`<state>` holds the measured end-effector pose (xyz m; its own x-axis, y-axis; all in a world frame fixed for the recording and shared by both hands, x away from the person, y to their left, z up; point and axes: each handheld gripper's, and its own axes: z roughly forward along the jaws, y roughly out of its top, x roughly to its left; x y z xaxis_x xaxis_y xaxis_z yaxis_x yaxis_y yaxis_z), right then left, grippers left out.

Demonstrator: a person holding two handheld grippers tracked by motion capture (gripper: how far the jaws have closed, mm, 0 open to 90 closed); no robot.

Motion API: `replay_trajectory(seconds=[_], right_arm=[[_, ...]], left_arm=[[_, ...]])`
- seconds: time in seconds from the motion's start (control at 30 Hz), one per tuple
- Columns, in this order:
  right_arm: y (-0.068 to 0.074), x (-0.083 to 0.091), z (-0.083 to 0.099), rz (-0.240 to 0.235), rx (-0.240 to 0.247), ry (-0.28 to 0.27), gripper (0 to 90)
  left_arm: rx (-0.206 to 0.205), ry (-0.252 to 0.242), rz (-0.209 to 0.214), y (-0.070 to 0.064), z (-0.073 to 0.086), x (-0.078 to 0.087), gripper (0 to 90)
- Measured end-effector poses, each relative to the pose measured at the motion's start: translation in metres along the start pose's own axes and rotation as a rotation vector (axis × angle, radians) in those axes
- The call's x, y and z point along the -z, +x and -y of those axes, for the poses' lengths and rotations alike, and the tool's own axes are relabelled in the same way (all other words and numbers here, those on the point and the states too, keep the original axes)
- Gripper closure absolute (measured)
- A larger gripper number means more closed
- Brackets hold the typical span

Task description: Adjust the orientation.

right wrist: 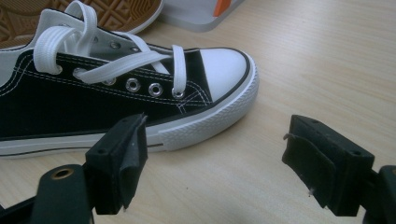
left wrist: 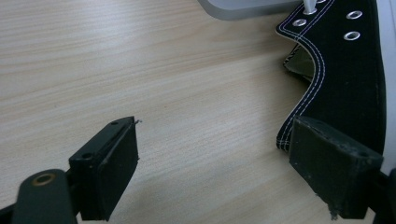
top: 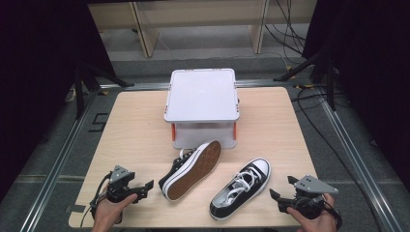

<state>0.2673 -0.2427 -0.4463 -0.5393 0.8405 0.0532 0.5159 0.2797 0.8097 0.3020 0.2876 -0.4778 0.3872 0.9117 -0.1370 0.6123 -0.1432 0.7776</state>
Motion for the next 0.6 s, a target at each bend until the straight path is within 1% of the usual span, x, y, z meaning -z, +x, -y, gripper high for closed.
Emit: replay_trajectory(seconds=[0.07, 0.1, 0.13, 0.2, 0.23, 0.27, 0.3, 0.33, 0.37, 0.4, 0.43, 0.47, 0.5, 0.53, 0.57, 0.6], right_arm=[[-0.001, 0.0, 0.0, -0.008, -0.004, -0.007, 21.6], [-0.001, 0.0, 0.001, -0.01, -0.005, -0.008, 22.0], [-0.002, 0.0, 0.001, 0.003, 0.01, -0.011, 22.6], [-0.002, 0.0, 0.001, 0.004, 0.013, -0.009, 22.9], [-0.002, 0.0, 0.001, 0.004, 0.013, -0.009, 22.9], [-0.001, -0.001, 0.001, -0.012, -0.005, 0.0, 22.9], [-0.001, -0.001, 0.001, -0.015, -0.006, 0.0, 22.9], [-0.002, -0.002, 0.001, -0.003, 0.014, -0.005, 22.9], [-0.001, -0.002, 0.002, -0.012, -0.004, 0.003, 23.0], [-0.001, -0.002, 0.002, -0.017, -0.006, 0.002, 23.2], [-0.001, -0.002, 0.002, -0.017, -0.006, 0.002, 23.2], [-0.001, -0.002, 0.002, -0.022, -0.006, 0.002, 23.7], [-0.001, -0.003, 0.002, -0.022, -0.007, 0.001, 23.7], [-0.001, -0.003, 0.002, -0.022, -0.007, 0.001, 23.7], [-0.001, -0.003, 0.002, -0.024, -0.004, 0.003, 23.7], [-0.001, -0.002, 0.002, -0.015, 0.0, 0.006, 24.0]], left_arm=[[0.006, -0.004, 0.001, -0.001, 0.0, 0.001, 15.4], [0.016, -0.01, 0.007, -0.001, -0.001, 0.001, 15.4], [0.015, -0.011, 0.006, -0.001, -0.001, 0.0, 15.4], [0.03, -0.022, 0.018, -0.001, -0.002, 0.001, 15.2], [0.03, -0.022, 0.018, -0.001, -0.002, 0.001, 15.2], [0.055, -0.028, 0.046, -0.001, -0.003, 0.002, 15.2], [0.07, -0.033, 0.054, -0.002, -0.004, 0.002, 15.1], [0.082, -0.027, 0.064, -0.003, -0.005, 0.001, 15.0], [0.086, -0.035, 0.074, -0.003, -0.006, 0.0, 15.0], [0.1, -0.036, 0.116, -0.005, -0.008, -0.002, 15.1], [0.1, -0.036, 0.116, -0.005, -0.008, -0.002, 15.1], [0.115, -0.045, 0.144, -0.008, -0.01, -0.004, 15.1], [0.118, -0.033, 0.152, -0.012, -0.012, -0.005, 15.3], [0.118, -0.033, 0.152, -0.012, -0.012, -0.005, 15.6], [0.117, -0.03, 0.159, -0.015, -0.014, -0.007, 15.6], [0.115, -0.028, 0.17, -0.017, -0.016, -0.008, 15.6]])
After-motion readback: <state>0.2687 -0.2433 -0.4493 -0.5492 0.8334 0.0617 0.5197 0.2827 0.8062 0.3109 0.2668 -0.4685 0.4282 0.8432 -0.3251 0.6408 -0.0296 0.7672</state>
